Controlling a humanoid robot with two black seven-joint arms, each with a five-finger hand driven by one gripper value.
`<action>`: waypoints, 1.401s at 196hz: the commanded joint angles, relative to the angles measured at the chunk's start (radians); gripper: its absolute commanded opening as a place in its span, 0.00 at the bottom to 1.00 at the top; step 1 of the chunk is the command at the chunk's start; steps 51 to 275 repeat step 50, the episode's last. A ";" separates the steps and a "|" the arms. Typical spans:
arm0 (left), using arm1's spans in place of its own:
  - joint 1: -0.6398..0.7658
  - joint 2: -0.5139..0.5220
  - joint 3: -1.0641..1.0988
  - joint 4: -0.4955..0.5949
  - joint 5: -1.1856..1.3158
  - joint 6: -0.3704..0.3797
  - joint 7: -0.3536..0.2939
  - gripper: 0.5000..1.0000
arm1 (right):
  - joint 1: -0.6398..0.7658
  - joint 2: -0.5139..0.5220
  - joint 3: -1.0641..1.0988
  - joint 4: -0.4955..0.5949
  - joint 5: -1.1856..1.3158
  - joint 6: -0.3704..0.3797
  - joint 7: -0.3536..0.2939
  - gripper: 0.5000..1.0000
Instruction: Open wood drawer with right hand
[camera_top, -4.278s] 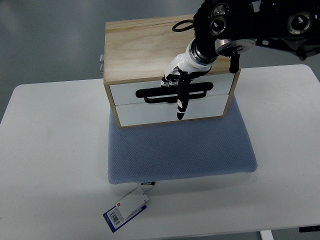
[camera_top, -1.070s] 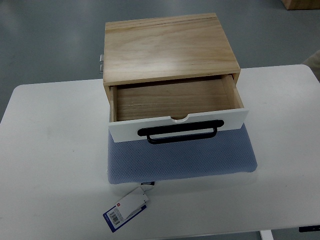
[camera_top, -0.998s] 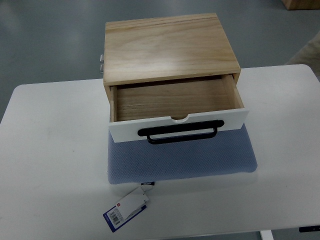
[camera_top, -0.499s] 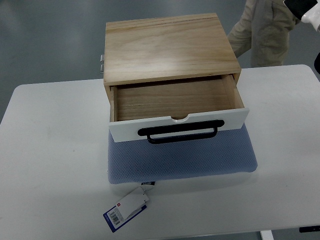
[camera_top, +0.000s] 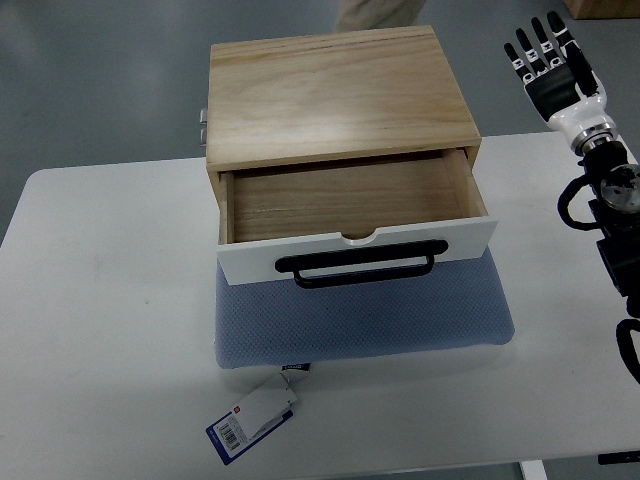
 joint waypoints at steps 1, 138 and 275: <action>0.000 0.000 0.001 -0.001 -0.002 0.001 0.000 1.00 | -0.023 0.008 0.002 0.000 0.000 0.036 0.000 0.89; 0.000 0.000 0.001 0.000 -0.002 0.001 0.000 1.00 | -0.038 0.014 0.002 0.000 0.000 0.046 0.002 0.89; 0.000 0.000 0.001 0.000 -0.002 0.001 0.000 1.00 | -0.038 0.014 0.002 0.000 0.000 0.046 0.002 0.89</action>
